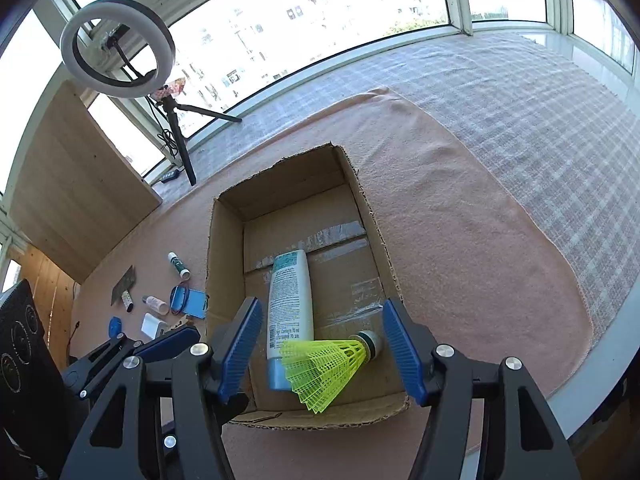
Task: Organize objects
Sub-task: 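Carry the shuttlecock over the box and release it beside the lotion tube, then withdraw the right tool from the box while the left tool moves toward the black card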
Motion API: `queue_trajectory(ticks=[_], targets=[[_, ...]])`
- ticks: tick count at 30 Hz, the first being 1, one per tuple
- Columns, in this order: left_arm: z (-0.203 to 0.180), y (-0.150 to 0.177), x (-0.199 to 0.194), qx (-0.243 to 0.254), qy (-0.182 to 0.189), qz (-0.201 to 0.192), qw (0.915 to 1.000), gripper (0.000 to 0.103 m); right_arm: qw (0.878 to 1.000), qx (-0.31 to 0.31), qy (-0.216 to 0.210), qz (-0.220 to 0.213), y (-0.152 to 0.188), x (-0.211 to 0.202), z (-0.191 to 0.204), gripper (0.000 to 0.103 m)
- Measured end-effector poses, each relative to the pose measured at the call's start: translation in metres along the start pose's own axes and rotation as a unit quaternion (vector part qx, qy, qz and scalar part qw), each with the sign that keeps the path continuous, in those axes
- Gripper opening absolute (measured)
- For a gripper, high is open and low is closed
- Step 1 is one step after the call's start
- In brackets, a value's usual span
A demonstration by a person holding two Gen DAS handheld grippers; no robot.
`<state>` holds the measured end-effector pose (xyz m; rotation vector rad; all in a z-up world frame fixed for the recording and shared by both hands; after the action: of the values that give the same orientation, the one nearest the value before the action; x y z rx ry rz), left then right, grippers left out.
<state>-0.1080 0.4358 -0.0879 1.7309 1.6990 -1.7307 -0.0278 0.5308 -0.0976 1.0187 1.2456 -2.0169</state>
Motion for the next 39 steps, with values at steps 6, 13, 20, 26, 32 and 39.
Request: queue_trajectory(ticks=[6, 13, 20, 26, 32, 39], targets=[[0.018, 0.005, -0.011, -0.014, -0.013, -0.004, 0.9998, 0.067, 1.000, -0.013, -0.010, 0.007, 0.002, 0.006, 0.015, 0.059], [0.062, 0.015, -0.037, -0.054, -0.042, -0.016, 0.9975, 0.068, 0.999, -0.036, -0.028, 0.012, 0.003, 0.014, 0.044, 0.059], [0.119, 0.034, -0.065, -0.107, -0.081, -0.025, 0.9906, 0.068, 0.996, -0.066, -0.050, 0.020, 0.003, 0.026, 0.082, 0.059], [0.168, 0.062, -0.091, -0.146, -0.115, -0.026, 0.9822, 0.068, 0.993, -0.092, -0.068, 0.031, 0.004, 0.039, 0.116, 0.059], [0.215, 0.090, -0.117, -0.179, -0.151, -0.026, 0.9718, 0.068, 0.989, -0.114, -0.080, 0.043, 0.006, 0.051, 0.144, 0.059], [0.276, 0.098, -0.149, -0.183, -0.204, -0.023, 0.9615, 0.068, 0.985, -0.136, -0.094, 0.057, 0.017, 0.061, 0.174, 0.059]])
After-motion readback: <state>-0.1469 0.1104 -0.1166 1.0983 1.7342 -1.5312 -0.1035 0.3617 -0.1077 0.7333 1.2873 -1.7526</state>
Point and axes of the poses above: each gripper's, at about its wrist camera, not at the fingertips, and x roughly the way its jaws point, z to its left, y to its underside, the point moved 3 cm from there along x, roughly the way its jaws point, and after that the axes turned 6 degrees about -x, right-handed, at the moved point
